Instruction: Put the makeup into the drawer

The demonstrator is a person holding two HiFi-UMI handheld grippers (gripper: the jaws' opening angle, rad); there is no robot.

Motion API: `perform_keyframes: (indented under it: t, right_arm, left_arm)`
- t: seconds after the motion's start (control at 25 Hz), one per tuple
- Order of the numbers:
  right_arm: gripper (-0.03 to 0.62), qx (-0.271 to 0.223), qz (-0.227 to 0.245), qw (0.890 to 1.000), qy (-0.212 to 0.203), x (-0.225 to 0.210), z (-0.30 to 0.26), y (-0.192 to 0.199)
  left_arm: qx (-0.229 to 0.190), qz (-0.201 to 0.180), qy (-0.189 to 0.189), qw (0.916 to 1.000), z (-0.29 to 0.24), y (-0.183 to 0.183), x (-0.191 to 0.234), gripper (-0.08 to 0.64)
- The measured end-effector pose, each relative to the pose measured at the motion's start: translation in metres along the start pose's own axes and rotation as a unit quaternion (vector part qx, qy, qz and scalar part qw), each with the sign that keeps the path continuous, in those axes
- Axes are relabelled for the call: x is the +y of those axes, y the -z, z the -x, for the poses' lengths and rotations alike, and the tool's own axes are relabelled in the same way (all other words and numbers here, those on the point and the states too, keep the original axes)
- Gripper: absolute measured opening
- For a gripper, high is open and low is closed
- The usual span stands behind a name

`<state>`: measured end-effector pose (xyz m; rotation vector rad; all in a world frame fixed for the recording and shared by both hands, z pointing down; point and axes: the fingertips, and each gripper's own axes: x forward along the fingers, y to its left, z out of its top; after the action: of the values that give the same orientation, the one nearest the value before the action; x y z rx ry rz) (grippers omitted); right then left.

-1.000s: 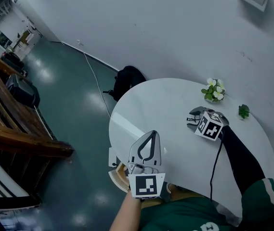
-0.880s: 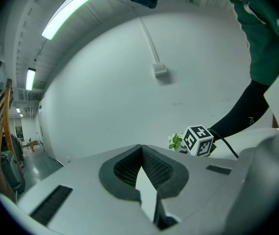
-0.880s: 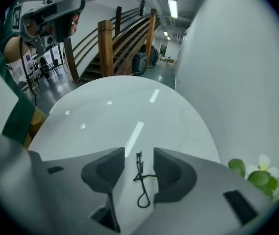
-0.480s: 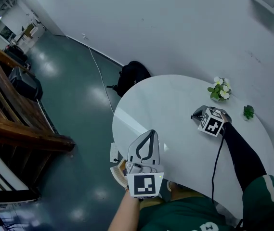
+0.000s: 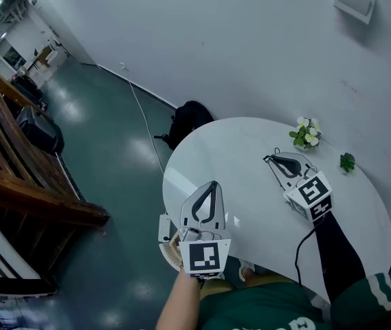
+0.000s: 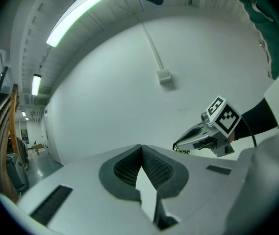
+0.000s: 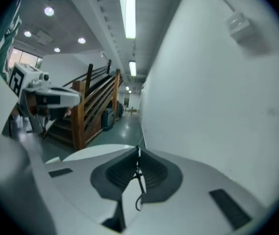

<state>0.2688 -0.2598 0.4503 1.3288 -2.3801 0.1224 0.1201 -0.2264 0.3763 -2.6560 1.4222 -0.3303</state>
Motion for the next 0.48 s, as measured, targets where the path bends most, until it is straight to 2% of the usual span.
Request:
perform_keyframes:
  t: [0.2,0.48]
  right_arm:
    - [0.025,-0.098,-0.022,0.991,0.085,0.002,0.049,-0.053]
    - [0.025,-0.176,-0.017,0.971,0.162,0.006,0.109,-0.090]
  left_arm:
    - [-0.015,0.005,-0.011,0.9998,0.004,-0.013,0.002,0.000]
    - [-0.042,0.011,-0.023,0.9988,0.010,-0.031,-0.001,0.000]
